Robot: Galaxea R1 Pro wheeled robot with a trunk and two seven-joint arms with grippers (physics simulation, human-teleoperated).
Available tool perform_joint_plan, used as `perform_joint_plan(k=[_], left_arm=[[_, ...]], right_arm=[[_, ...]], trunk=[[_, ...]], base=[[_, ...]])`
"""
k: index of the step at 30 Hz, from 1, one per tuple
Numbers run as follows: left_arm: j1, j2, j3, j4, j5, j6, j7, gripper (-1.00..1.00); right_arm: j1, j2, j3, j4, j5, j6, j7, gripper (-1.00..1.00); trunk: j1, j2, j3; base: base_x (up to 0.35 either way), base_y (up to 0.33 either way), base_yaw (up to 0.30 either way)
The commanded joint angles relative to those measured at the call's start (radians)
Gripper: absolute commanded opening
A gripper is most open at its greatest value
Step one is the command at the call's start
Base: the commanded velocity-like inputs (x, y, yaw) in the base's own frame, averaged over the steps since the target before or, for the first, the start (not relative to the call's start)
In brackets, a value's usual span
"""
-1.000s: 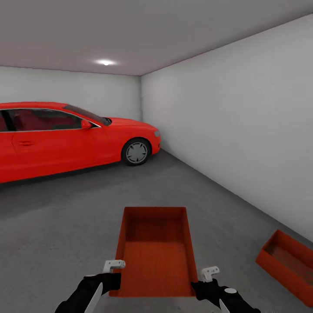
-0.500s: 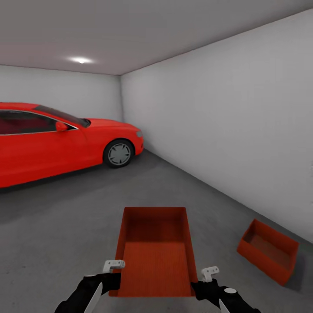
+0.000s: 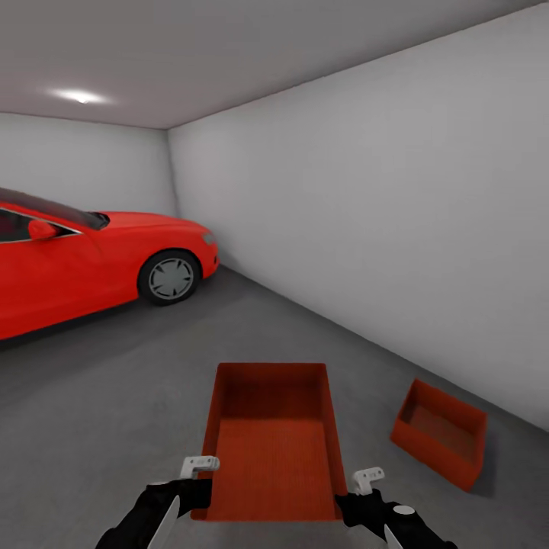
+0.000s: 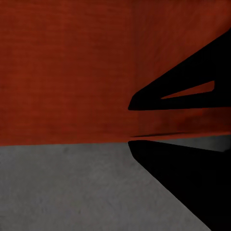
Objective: Move the two storage containers from the living room to the garage. In the garage, place one container on the floor and stack the other container on top of it (either order is fine).
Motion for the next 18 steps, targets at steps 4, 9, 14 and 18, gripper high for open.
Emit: perform_joint_plan(k=[4, 9, 14, 18], left_arm=[[0.000, -0.016, -0.001, -0.003, 0.004, -0.060, 0.005, -1.00], [0.000, -0.016, -0.001, -0.002, 0.004, -0.060, 0.005, -1.00], [0.000, -0.016, -0.001, -0.003, 0.004, -0.060, 0.005, -1.00], [0.000, -0.016, -0.001, -0.003, 0.004, -0.060, 0.005, -1.00]], right_arm=[[0.000, 0.024, -0.005, 0.002, 0.010, 0.006, 0.002, -1.00], [0.000, 0.024, -0.005, 0.002, 0.010, 0.006, 0.000, -1.00], [0.000, 0.024, -0.005, 0.002, 0.010, 0.006, 0.000, -1.00], [0.000, 0.024, -0.006, 0.002, 0.010, 0.006, 0.000, -1.00]], trunk=[[0.001, -0.001, -0.001], [0.001, -0.001, -0.001], [0.001, -0.001, -0.003], [0.001, -0.001, -0.006]], base=[[0.324, -0.025, -0.297], [0.324, -0.076, -0.293], [0.324, -0.119, -0.287], [0.324, -0.134, -0.265]])
